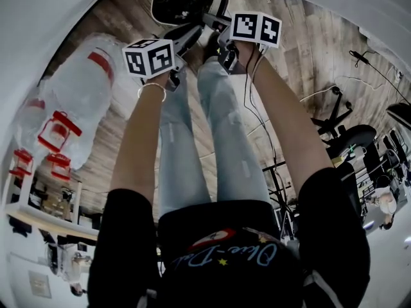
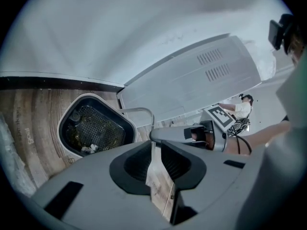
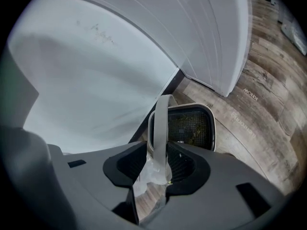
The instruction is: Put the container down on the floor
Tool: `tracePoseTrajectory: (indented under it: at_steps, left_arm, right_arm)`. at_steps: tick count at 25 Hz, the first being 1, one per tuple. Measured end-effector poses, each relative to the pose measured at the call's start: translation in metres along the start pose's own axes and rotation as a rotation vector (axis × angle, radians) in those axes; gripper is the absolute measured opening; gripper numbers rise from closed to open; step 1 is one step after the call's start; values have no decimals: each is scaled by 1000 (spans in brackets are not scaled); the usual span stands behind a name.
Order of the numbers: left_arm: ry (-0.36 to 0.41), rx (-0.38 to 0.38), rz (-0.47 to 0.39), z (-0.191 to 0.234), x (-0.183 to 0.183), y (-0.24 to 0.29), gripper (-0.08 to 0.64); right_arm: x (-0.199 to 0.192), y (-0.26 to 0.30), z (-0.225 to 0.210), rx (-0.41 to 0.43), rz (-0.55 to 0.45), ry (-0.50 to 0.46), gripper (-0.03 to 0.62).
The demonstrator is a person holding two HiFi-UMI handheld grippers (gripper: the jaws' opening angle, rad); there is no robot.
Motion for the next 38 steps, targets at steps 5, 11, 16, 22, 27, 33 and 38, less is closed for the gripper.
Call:
tracePoseTrajectory:
  at_steps: [5,11,16,22,27,33,38]
  left_arm:
    - [18,26,-22,4,4,-8,31]
    - [-30,6,-36,2,3,-16,15]
    - [-20,4,-51,0,4,-27,12]
    - [-12,-31,-111,-10,12,-41,12]
    - [5,-38,-154,-17,13,-51,11]
    - [62,-67,-236,-42,17,-76,9]
    - [160,-92,-304,-69,29,-109,9]
  right_arm:
    - [0,-7,0,-24,-31,-12,129]
    - [-6,-25,-6,-99,-65,-20,128]
    - [-7,-32,3,-108,-88,-38,120]
    - [-5,-40,19,-118,-117,-72,39]
    - [-3,-50,31,-120,-168,-66,0]
    - [-3,-71,68,-44,-222,-158,0]
    - [-4,-86,123,79,-289,-231,-1]
Point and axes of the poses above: the fingertips, and each gripper's own axes: y forward along the fingers, z to its left, x out of its top, the point moved 9 cm from there along -y, backward along the fingers, and after that the axes turned 14 degrees about x, right-handed, at the moved point
